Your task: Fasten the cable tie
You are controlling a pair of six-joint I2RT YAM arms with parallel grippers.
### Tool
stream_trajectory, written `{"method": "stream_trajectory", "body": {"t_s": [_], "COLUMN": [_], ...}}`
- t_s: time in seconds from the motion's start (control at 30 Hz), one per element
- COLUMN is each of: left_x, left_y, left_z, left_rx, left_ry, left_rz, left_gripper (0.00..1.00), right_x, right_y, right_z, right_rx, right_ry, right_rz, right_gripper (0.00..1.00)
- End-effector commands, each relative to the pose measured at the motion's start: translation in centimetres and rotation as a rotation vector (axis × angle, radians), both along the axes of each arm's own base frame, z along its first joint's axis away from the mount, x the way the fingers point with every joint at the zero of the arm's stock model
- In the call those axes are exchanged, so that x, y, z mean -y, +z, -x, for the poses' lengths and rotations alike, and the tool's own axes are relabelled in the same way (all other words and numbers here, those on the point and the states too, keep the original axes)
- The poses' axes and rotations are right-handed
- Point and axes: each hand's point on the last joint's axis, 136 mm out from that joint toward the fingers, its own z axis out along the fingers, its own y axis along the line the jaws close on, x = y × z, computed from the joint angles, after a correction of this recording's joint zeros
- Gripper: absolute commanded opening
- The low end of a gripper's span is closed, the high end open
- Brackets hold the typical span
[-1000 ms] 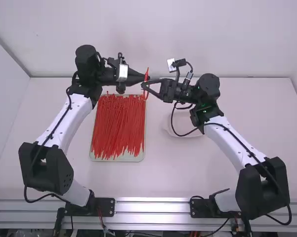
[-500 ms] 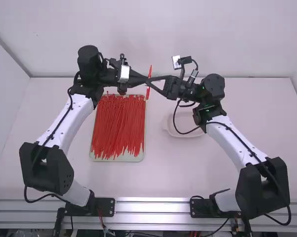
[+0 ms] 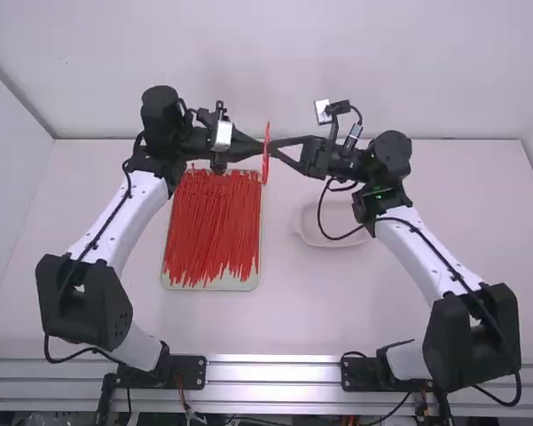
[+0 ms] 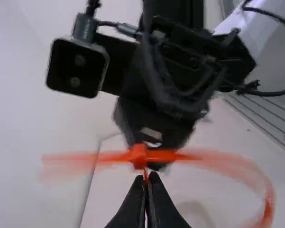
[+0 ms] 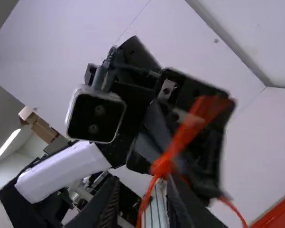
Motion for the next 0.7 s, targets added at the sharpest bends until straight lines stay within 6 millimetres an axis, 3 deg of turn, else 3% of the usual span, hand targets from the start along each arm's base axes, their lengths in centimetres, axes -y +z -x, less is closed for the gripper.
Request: {"method": "stream_trajectory", "body": {"t_s": [0.0,0.17,0.67], "left_x": [0.0,0.3,2.0], "left_y": [0.1,-0.1,-0.3], "left_z": [1.5,1.7,2.9], "left_rx": [0.006,-0.009,-0.015], "left_ry": [-0.080,-0.088,-0.137], "left_rz": [0.007,0.006,0.004], "left_gripper": [0.02,0.02,0.02], "right_x": [1.0,1.8,0.7], "right_y": [1.0,0.9,1.5], "right_z": [-0.5,-0.9,-0.1], "right_rx": [0.010,-0.011,0.011], "right_ry": [-0.013,-0.020,0.000], "right_rz": [-0.005,-0.004,-0.019], "right_gripper": [0.30,0.32,0.34]}}
